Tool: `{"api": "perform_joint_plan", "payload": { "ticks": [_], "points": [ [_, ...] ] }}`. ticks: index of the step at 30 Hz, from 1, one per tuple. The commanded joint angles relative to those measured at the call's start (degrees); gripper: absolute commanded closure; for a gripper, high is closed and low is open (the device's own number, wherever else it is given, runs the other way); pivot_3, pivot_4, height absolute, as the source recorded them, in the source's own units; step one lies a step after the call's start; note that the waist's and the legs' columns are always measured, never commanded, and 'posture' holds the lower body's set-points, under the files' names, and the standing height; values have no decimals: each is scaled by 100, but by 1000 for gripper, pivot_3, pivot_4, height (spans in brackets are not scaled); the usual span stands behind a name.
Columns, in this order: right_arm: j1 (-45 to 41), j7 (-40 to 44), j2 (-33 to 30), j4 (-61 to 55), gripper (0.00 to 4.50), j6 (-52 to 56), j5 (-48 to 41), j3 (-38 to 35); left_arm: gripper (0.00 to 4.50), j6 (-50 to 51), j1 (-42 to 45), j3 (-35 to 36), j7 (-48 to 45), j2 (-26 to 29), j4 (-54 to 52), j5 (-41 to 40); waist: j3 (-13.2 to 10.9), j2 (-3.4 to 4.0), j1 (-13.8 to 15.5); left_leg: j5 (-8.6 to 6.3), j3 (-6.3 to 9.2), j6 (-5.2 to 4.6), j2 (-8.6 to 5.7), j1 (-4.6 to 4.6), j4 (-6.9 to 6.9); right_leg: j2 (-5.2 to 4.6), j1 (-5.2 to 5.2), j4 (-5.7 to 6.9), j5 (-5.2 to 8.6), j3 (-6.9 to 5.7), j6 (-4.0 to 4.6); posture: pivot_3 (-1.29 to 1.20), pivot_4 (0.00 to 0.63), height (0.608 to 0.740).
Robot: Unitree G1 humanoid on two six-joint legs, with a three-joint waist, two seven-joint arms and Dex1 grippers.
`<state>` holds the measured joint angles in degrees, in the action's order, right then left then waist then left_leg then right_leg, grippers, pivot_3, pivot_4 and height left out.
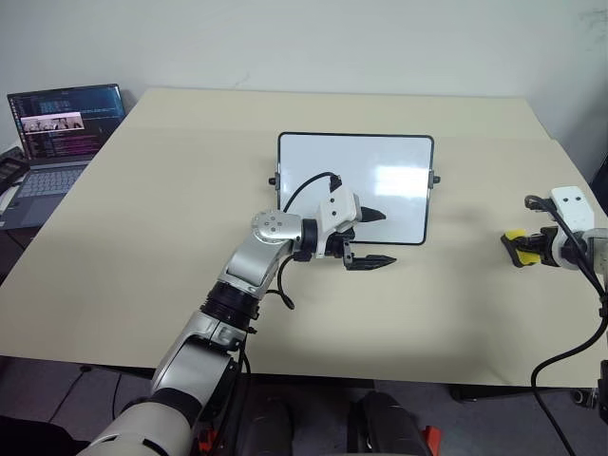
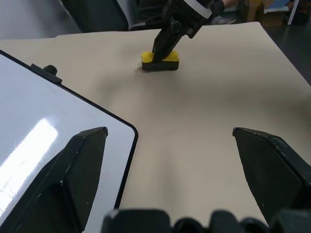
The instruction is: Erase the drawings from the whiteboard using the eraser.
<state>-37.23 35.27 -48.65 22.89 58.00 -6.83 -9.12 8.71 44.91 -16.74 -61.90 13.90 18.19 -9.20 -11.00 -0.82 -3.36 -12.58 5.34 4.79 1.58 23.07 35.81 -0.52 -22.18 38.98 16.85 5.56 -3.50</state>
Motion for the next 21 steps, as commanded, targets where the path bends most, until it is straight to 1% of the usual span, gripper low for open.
{"api": "perform_joint_plan", "payload": {
  "ticks": [1, 2, 4, 6, 7, 8, 9, 10, 12, 14, 16, 18, 20, 21],
  "points": [
    [12, 30, -94, -226, 3203, -54, -88, -67, 0, 5, 62, 153, -2, 15, -245, -116, 0, 0, -5, 0, -1, 0, 0, -1, 0, 0, 0, 0, 0, 0, 0, 0, 150, 740],
    [51, 69, -82, -320, 2963, -9, -135, -55, 0, 4, 66, 156, -7, 20, -242, -111, 0, 0, -5, 0, 0, 0, 0, -1, 0, 0, 0, 0, 0, 0, 0, 0, 150, 740],
    [-25, -192, -1, -206, 2450, 18, -93, -131, 0, 8, 74, 167, -10, 25, -231, -109, 0, 0, -8, 0, -1, 0, 0, 0, 0, 0, 0, 0, 0, 0, 0, 0, 150, 740],
    [-15, -229, 5, -136, 1744, -117, -96, -116, 0, 3, 76, 162, -11, 35, -224, -94, 0, 0, -4, 0, -1, 0, 0, 0, 1, 0, 0, 1, 0, 1, 0, 0, 150, 740],
    [8, -221, 6, -156, 1744, -137, -126, -119, 0, 3, 77, 157, -13, 39, -226, -90, 0, 0, -3, 0, 0, 0, 0, 0, 0, 0, 0, 1, 0, 1, 0, 0, 150, 740],
    [80, -91, -27, -255, 1292, -137, -175, -51, 0, 5, 74, 158, -19, 48, -236, -93, 0, 0, -4, 0, 0, 0, 0, 0, 0, 0, 0, 1, 0, 0, 0, 0, 150, 740],
    [135, -13, -36, -358, 1209, -76, -223, -11, 0, 17, 75, 161, -26, 56, -251, -103, 0, 0, -3, 0, -1, 0, 0, 0, 0, 0, 0, 1, 0, 1, 0, 0, 150, 740],
    [112, -93, -1, -352, 1003, -24, -219, -46, 0, 25, 82, 165, -33, 64, -254, -109, 0, 0, -3, 0, 0, 0, 0, 0, 0, 0, 0, 1, 0, 0, 0, 0, 150, 740],
    [51, -189, 18, -190, 416, -95, -162, -64, 0, 27, 108, 163, -48, 77, -247, -105, 0, 0, -5, 0, -1, 0, 0, 0, 0, 0, 0, 0, 0, 1, 0, 0, 150, 740],
    [43, -201, 8, -184, 416, -151, -164, -77, 0, 40, 132, 168, -59, 85, -244, -105, 0, 0, -4, 0, -1, 0, 0, 0, 0, 0, 0, 1, 0, 0, 0, 0, 150, 740],
    [258, 72, -143, -644, 40, -74, -228, 79, 0, 51, 143, 190, -49, 110, -261, -107, 0, 0, -2, 0, 0, 0, 0, 0, 0, 0, 0, 1, 0, 0, 0, 0, 150, 740],
    [77, -381, -49, -623, 7, 14, -118, -154, 0, 82, 144, 275, 6, 150, -323, -150, 0, 1, -17, 0, 0, 0, 0, -1, 0, 1, 0, 1, 0, 0, 0, 0, 150, 740],
    [69, -396, -121, -823, 7, 31, -100, -114, 0, 184, 143, 497, 133, 231, -449, -262, 0, 1, -18, 0, -3, 0, 0, 0, 0, 0, -1, 1, 0, 2, 0, 0, 150, 740],
    [5, -414, 4, -992, 7, -80, -220, -217, 0, 337, 148, 773, 307, 273, -572, -438, 0, 1, -25, 0, -2, 0, 1, 0, 0, 0, -1, 1, 0, 2, 0, 0, 150, 740]
  ]
}}
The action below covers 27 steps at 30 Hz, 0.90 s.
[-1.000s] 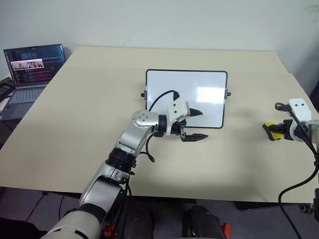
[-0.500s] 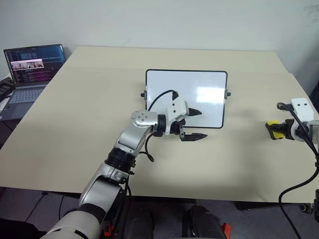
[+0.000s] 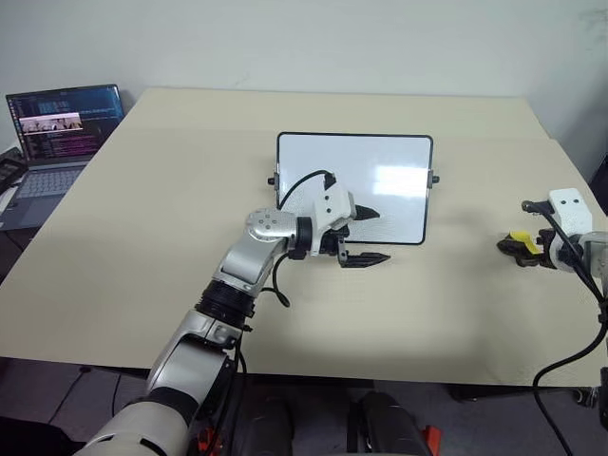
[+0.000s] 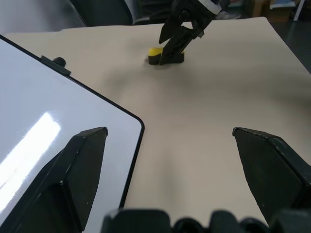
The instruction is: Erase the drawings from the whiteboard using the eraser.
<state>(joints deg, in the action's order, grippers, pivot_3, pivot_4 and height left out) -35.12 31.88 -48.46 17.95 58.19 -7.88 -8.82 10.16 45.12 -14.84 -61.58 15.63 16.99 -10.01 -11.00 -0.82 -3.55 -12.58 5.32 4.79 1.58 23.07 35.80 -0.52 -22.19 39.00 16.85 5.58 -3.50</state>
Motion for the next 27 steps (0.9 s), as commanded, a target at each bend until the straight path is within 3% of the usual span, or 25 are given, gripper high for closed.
{"api": "perform_joint_plan", "payload": {
  "ticks": [1, 3, 6, 9, 15, 27],
  "points": [
    [-258, -107, 88, -618, 7, -174, -207, -340, 0, 320, 127, 778, 403, 129, -558, -489, 0, 0, -23, 0, 0, 0, 1, 0, 0, 0, -1, 0, 0, 0, 0, 0, 150, 740],
    [-422, -414, 467, -733, 7, -447, -317, -592, 0, 491, 133, 1274, 813, 243, -720, -680, 0, 0, -89, 0, 0, 0, 3, -1, 0, 1, -2, 2, 0, 0, 0, 0, 150, 740],
    [-348, -962, 1097, -548, 7, -1695, -178, -710, 0, 743, 69, 2379, 1909, 604, -814, -855, 1, -2, -144, 0, 1, 0, 7, -4, 0, 3, 1, 4, 0, 0, 0, 0, 150, 740],
    [-276, -1511, 1634, 17, 7, -3062, -116, -923, 0, 368, -82, 3007, 3187, 838, -595, -417, 1, -2, -148, 0, 1, 0, 7, -5, -1, 3, 0, 4, 0, 0, 0, 0, 150, 740],
    [-280, -1713, 2509, 871, 7, -4765, -196, -856, 0, -316, -727, 3080, 4528, 1011, 103, 475, 2, -4, -78, 0, 3, 1, -6, -1, -2, -14, 3, 0, 0, -6, -2, 0, 150, 740],
    [-471, -2393, 3057, 1558, 7, -5899, -114, -789, 0, -1548, -673, 2862, 4767, 369, 1991, 420, 2, -4, -14, 0, 2, 2, -6, -2, 0, -11, 1, 6, -2, -7, -4, 0, 150, 740]
  ]
}}
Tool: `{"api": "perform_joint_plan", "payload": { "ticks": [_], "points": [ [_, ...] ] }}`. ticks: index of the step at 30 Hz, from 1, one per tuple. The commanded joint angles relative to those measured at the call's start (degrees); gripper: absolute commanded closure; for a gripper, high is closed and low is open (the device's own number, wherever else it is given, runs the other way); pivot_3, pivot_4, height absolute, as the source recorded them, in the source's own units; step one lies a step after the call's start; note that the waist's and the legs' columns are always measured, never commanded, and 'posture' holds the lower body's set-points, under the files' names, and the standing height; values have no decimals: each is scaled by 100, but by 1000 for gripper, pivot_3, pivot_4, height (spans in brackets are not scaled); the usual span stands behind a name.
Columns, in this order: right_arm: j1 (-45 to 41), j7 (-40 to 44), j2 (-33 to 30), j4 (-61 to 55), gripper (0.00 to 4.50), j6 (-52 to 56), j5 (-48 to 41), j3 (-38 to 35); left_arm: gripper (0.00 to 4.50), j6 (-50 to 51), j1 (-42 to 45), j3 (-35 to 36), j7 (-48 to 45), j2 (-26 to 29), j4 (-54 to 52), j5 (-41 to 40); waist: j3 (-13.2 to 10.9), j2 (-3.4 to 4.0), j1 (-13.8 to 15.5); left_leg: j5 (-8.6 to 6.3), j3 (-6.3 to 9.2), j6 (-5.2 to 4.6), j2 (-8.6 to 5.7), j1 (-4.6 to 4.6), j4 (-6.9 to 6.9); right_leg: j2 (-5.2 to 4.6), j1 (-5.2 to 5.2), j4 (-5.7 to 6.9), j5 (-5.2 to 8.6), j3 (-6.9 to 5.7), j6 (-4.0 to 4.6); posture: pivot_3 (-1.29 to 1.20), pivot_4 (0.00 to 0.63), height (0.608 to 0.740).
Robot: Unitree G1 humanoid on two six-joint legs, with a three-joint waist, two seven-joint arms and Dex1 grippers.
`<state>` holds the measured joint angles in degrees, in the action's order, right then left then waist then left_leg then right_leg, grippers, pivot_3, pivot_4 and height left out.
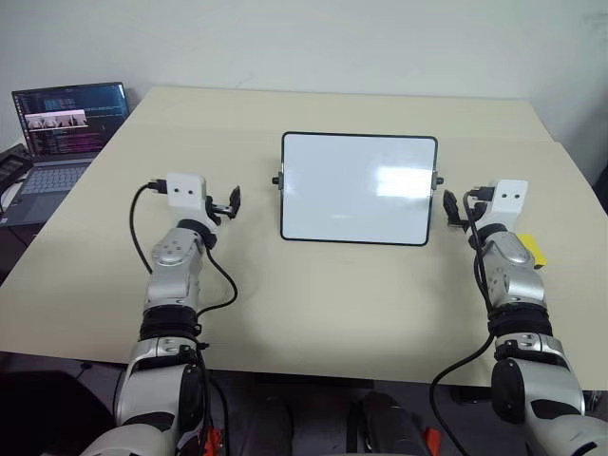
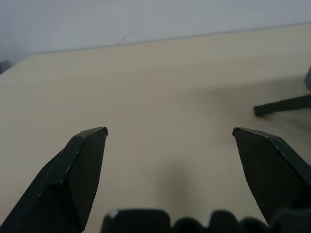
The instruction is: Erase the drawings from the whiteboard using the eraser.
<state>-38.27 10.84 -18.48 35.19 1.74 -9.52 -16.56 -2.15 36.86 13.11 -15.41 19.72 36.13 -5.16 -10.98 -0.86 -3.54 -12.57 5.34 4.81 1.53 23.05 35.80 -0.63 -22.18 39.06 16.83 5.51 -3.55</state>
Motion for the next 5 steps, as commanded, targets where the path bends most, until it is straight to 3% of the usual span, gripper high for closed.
{"api": "perform_joint_plan", "payload": {
  "ticks": [1, 5],
  "points": [
    [-126, -385, 104, -218, 7, -264, 76, 7, 0, -319, 97, 61, 170, -86, 45, -87, 0, 0, -20, 0, 0, 0, 1, 0, -1, 0, 0, 0, 0, 0, 0, 0, 150, 740],
    [-96, -538, 343, -405, 7, -175, 47, 94, 0, -272, -22, 66, 71, -37, -78, -156, 0, 0, -44, 0, 1, 0, 1, 0, -2, 1, -1, 2, 0, 0, 0, 0, 150, 740]
  ]
}}
